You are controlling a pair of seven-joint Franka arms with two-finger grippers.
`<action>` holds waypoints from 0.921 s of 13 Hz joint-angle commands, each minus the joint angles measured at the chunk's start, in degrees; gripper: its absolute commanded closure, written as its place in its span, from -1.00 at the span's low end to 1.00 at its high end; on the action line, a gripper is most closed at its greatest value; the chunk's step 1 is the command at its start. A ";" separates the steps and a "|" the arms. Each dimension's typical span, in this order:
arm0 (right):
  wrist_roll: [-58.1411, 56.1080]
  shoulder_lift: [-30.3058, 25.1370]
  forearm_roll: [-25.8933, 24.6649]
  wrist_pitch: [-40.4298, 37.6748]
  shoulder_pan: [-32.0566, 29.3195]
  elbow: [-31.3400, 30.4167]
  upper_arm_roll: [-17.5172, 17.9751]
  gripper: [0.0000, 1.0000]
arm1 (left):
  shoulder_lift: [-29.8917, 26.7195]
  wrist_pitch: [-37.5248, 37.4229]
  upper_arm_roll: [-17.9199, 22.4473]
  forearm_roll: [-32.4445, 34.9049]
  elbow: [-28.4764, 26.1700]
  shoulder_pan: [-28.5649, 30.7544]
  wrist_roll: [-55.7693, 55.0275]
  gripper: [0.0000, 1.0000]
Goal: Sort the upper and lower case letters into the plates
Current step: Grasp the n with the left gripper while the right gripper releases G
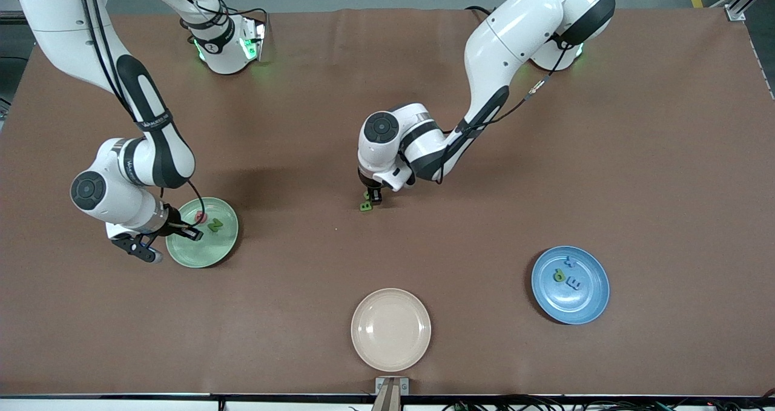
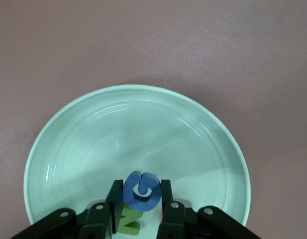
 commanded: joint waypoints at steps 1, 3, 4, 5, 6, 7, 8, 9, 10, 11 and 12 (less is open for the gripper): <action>-0.75 1.01 -0.06 0.29 -0.46 0.64 0.61 0.21 | 1.03 0.66 0.55 0.59 1.31 -1.13 -6.64 -0.26; -0.23 1.01 -0.06 0.29 -0.19 0.64 0.61 -0.97 | 1.12 0.74 0.55 0.94 1.31 -1.13 -6.38 -0.04; 0.03 1.01 -0.06 0.20 0.16 0.73 0.69 -1.00 | 1.12 0.74 0.55 1.12 1.31 -1.13 -5.68 0.13; 0.21 1.01 -0.06 0.12 0.77 0.64 0.69 -1.00 | 1.12 0.74 0.63 1.12 1.31 -1.13 -4.28 0.31; 2.47 0.92 0.81 -0.23 2.17 0.64 0.78 -1.00 | 1.04 0.66 0.64 1.21 1.22 -1.21 -3.14 0.50; 7.72 0.83 1.51 -0.41 4.62 0.64 0.96 -1.00 | 0.86 0.66 0.64 1.21 1.22 -1.13 -2.08 0.68; 13.95 0.57 1.43 -0.24 8.04 0.82 0.87 -1.00 | 0.34 0.48 0.64 1.30 1.22 -0.69 -1.03 0.75; 20.19 0.57 1.43 -0.41 11.12 1.69 0.87 -1.00 | -0.36 -0.13 0.55 1.38 1.31 -0.17 -0.23 0.76; 25.82 0.74 1.43 -0.50 13.41 2.65 0.87 -1.00 | -1.42 -0.48 0.63 1.47 1.31 0.80 0.30 0.78; 30.84 0.83 1.43 -0.41 15.87 3.27 0.87 -1.00 | -2.47 -2.14 0.55 1.56 1.31 2.11 0.91 0.78; 36.19 1.01 1.43 -0.06 18.76 4.32 0.87 -1.00 | -3.70 -4.85 0.55 1.56 1.31 3.08 2.92 0.78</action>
